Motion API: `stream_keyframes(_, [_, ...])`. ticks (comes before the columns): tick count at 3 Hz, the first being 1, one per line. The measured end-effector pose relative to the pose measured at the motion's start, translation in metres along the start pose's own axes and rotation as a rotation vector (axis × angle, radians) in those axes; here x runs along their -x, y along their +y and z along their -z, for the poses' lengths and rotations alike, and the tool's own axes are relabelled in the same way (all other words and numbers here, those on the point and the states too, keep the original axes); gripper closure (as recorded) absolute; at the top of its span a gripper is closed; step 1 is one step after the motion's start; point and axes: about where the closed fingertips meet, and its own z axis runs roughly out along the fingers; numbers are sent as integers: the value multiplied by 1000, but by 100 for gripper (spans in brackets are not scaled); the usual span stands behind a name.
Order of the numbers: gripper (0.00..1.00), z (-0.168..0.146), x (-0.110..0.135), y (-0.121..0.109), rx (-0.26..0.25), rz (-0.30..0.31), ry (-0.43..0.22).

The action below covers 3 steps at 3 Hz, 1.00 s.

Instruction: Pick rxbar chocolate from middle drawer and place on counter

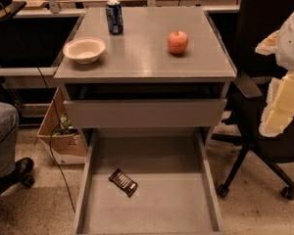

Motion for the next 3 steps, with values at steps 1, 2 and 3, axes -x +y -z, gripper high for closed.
stream_keyframes(1, [0, 0, 1, -1, -5, -1, -6])
stream_keyframes(2, [0, -29, -1, -5, 5, -10, -39])
stream_keyframes(3, [0, -99, -4, -11, 36, -25, -128])
